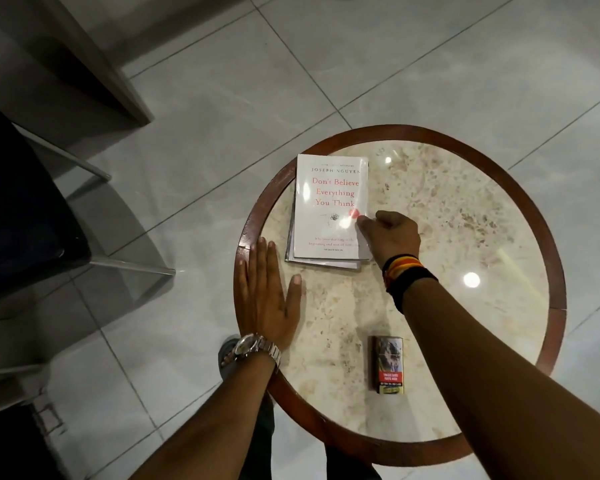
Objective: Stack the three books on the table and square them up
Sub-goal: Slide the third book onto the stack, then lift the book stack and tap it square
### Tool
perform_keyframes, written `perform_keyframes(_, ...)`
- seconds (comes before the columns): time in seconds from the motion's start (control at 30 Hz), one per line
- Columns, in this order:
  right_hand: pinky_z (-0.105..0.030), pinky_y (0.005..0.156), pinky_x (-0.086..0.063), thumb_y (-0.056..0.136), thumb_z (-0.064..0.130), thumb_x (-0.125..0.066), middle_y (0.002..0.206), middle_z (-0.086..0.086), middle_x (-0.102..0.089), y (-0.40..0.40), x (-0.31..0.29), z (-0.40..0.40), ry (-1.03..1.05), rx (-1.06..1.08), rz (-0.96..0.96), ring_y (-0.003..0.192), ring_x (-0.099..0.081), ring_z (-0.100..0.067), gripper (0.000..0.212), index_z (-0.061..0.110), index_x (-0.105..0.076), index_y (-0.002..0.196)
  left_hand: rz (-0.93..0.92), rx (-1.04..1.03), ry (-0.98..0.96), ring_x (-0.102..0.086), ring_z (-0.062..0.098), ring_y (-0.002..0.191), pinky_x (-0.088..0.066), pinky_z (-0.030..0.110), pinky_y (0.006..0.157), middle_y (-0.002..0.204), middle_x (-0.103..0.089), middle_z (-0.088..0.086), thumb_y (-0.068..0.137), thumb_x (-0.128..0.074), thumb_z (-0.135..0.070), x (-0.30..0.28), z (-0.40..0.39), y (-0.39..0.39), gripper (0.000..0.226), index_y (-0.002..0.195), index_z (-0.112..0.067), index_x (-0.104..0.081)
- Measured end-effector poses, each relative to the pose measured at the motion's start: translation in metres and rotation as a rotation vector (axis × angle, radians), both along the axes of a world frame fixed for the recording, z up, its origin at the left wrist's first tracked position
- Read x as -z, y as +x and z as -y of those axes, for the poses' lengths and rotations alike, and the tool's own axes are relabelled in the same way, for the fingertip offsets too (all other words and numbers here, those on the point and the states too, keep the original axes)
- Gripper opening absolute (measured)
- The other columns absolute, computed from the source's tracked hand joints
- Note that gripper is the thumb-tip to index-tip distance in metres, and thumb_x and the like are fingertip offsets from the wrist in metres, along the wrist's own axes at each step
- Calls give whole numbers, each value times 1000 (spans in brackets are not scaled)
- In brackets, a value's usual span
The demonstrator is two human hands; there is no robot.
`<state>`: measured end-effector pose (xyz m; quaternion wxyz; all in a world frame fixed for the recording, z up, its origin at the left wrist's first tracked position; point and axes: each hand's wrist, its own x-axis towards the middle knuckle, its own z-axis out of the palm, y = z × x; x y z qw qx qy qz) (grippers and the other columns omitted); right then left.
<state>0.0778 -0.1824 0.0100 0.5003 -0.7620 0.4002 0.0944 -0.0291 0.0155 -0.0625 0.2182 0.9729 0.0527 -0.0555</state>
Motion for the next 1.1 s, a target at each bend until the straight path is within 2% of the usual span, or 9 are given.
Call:
perform_keyframes(0.13, -41, 110, -48, 87, 39, -76, 132, -9, -67, 5, -7, -9, 44, 10, -31, 122, -63, -29, 56, 9, -65, 133, -126, -270, -350, -31, 24, 163, -29, 46, 133, 175, -36, 3, 112, -33, -49, -35, 32, 43, 63, 169, -25, -26)
perform_keyframes(0.23, -37, 108, -47, 93, 34, -69, 139, -13, -62, 10, -14, -19, 59, 23, -66, 125, -60, -32, 54, 7, -58, 138, -252, -352, -406, -52, 31, 149, -55, 52, 114, 168, -46, 8, 113, -40, -39, -63, 55, 80, 61, 170, -21, -26)
perform_keyframes(0.43, -29, 87, -44, 97, 30, -62, 136, -16, -62, 12, -18, -32, 13, 0, -101, 123, -60, -34, 46, 2, -55, 133, -413, -543, -525, -62, 37, 135, -59, 51, 108, 152, -58, 15, 106, -55, -25, -78, 64, 123, 42, 145, -8, -54)
perform_keyframes(0.6, -32, 75, -52, 90, 24, -72, 122, -17, -68, 13, -16, -13, 203, 72, -153, 105, -67, -35, 48, -2, -60, 128, -516, -573, -753, -75, 21, 88, -61, 26, 58, 118, -79, 3, 97, -73, -29, -84, 39, 137, 15, 105, -16, -72)
perform_keyframes(0.7, -30, 67, -55, 90, 10, -72, 117, -17, -73, 10, -23, 8, 395, 114, -142, 86, -70, -28, 38, -3, -66, 125, -639, -510, -863, -77, 26, 103, -64, 37, 88, 130, -78, 11, 98, -76, -25, -87, 29, 137, 19, 110, -11, -74)
perform_keyframes(0.8, -30, 72, -61, 91, 5, -68, 123, -15, -72, 5, -35, 25, 439, 45, -21, 92, -72, -23, 37, 2, -63, 128, -545, -398, -938, -72, 11, 94, -62, 20, 71, 139, -74, 10, 101, -71, -17, -102, 34, 129, 34, 133, -7, -68)
perform_keyframes(0.9, -28, 87, -59, 95, 10, -65, 128, -5, -66, -1, -53, 34, 245, -109, 213, 110, -67, -20, 38, 12, -53, 131, -297, -264, -869, -63, -5, 95, -51, 1, 52, 135, -68, -2, 102, -69, -20, -118, 47, 119, 49, 149, -15, -53)
perform_keyframes(0.97, -19, 85, -58, 97, 15, -63, 128, 1, -62, -9, -65, 39, 147, -222, 386, 114, -64, -12, 37, 16, -49, 131, -127, -193, -843, -63, -12, 93, -48, -3, 57, 132, -64, -8, 104, -66, -20, -129, 59, 112, 50, 151, -15, -49)
perform_keyframes(1.1, -34, 103, -55, 100, 15, -60, 134, 1, -60, -28, -64, 47, 48, -251, 495, 125, -60, -14, 39, 15, -46, 136, 11, -134, -856, -66, -4, 112, -59, 8, 76, 134, -64, -5, 104, -65, -13, -128, 73, 101, 51, 151, -11, -46)
